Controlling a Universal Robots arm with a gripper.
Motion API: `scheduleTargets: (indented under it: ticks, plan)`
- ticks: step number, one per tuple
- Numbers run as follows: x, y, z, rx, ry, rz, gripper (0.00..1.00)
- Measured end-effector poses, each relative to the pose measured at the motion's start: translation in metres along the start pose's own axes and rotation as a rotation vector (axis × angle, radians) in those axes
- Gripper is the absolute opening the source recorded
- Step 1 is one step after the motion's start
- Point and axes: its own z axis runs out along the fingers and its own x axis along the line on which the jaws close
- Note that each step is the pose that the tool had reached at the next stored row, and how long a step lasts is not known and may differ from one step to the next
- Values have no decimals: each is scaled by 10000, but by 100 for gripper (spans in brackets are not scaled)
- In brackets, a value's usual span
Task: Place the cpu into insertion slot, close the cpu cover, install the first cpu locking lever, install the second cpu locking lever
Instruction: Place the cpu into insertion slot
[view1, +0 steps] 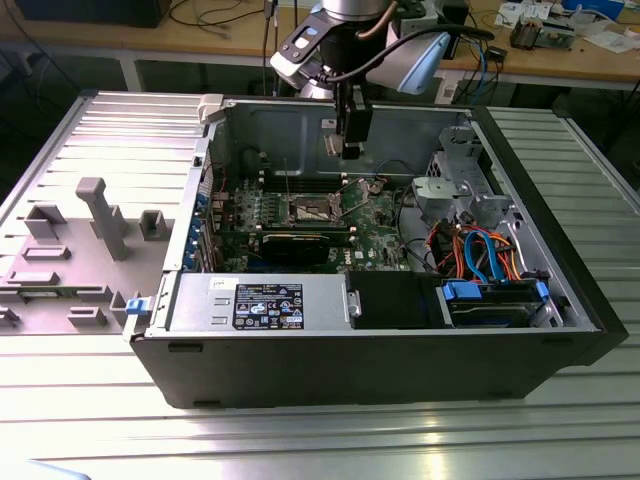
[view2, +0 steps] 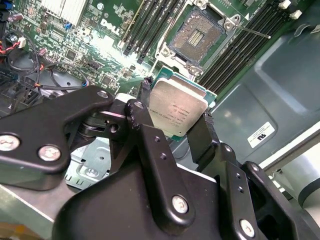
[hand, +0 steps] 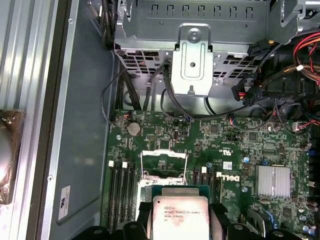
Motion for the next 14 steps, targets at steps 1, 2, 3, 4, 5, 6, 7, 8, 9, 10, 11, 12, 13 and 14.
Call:
scheduleTargets:
  ticks: [1, 2, 3, 4, 5, 6, 7, 8, 9, 10, 11, 12, 13, 14]
  plan:
    - [0, 0, 0, 0, 0, 0, 54]
    - [0, 0, 0, 0, 0, 0, 54]
    - [0, -1, 0, 0, 0, 0, 54]
    - [0, -1, 0, 0, 0, 0, 54]
    - [0, -1, 0, 0, 0, 0, 54]
    - [0, -1, 0, 0, 0, 0, 54]
    - [0, -1, 0, 0, 0, 0, 54]
    - [0, -2, 2, 1, -10, 20, 54]
    - [0, -3, 6, 0, -21, 77, 54]
    - [0, -3, 12, -1, -27, 143, 54]
    - [0, -5, 20, -2, -31, 201, 54]
    - [2, -5, 31, 1, -38, 226, 54]
    - [3, -6, 42, 19, -37, 228, 54]
    - [3, -7, 54, 33, -34, 230, 54]
